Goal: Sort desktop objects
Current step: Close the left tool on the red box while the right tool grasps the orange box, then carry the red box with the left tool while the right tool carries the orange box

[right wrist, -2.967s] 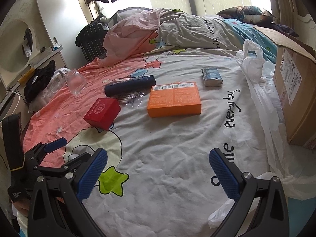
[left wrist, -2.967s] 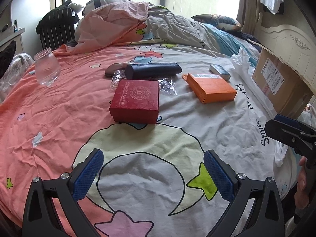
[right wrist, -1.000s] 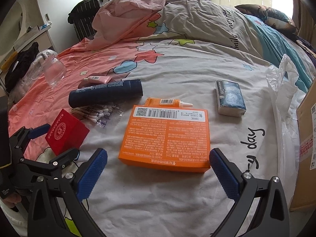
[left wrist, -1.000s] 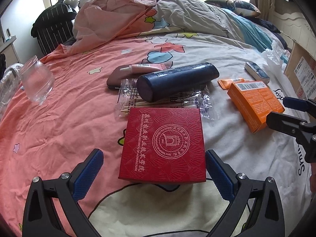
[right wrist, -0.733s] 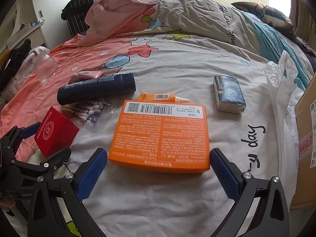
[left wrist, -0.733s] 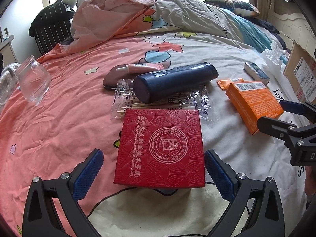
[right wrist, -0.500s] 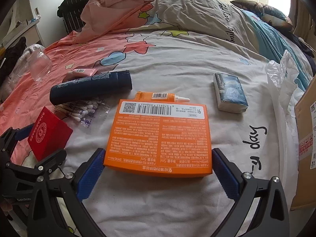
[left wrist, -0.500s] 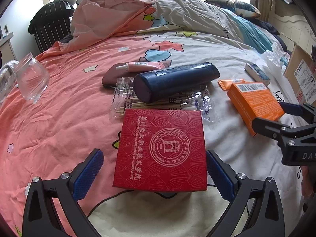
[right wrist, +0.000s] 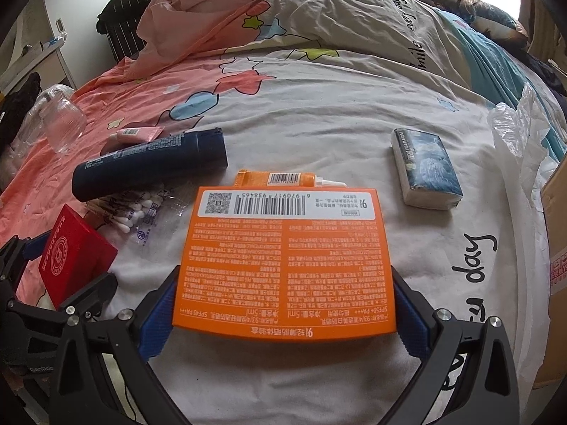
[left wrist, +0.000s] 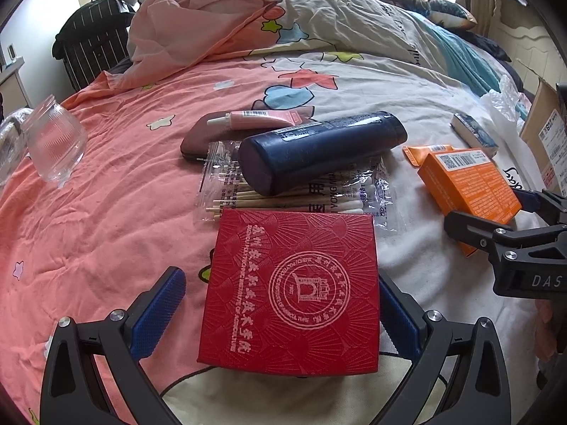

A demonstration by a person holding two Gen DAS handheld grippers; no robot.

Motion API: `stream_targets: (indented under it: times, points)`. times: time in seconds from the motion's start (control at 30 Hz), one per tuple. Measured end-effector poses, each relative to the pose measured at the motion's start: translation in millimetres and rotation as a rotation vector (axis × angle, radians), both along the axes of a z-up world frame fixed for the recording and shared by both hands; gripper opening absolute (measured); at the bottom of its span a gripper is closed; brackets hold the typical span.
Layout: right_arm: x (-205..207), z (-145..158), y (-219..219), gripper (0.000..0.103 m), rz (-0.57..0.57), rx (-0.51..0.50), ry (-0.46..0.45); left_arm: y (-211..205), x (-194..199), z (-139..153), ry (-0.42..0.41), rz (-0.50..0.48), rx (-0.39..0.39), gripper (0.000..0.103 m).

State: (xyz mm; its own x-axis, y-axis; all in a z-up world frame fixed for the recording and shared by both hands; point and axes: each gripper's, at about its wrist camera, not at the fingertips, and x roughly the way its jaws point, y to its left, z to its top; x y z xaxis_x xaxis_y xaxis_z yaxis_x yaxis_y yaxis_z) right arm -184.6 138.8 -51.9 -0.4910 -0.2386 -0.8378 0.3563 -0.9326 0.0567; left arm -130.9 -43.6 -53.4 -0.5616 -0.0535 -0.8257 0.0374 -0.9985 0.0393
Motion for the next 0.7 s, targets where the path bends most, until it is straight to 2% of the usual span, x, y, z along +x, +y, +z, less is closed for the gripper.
stream_targets:
  times: [0.37, 0.5, 0.67, 0.7]
  points:
    - [13, 6, -4, 0.101, 0.031, 0.001, 0.058, -5, -3, -2, -0.005, 0.008, 0.043, 0.103]
    - [12, 5, 1, 0.101, 0.022, -0.019, 0.054, -4, -1, 1, 0.011, 0.015, 0.035, 0.102]
    - [11, 3, 7, 0.101, 0.012, -0.039, 0.045, 3, 7, 5, 0.013, -0.036, 0.033, 0.074]
    - [11, 3, 8, 0.101, 0.012, -0.041, 0.046, 4, 9, 6, 0.012, -0.047, 0.032, 0.073]
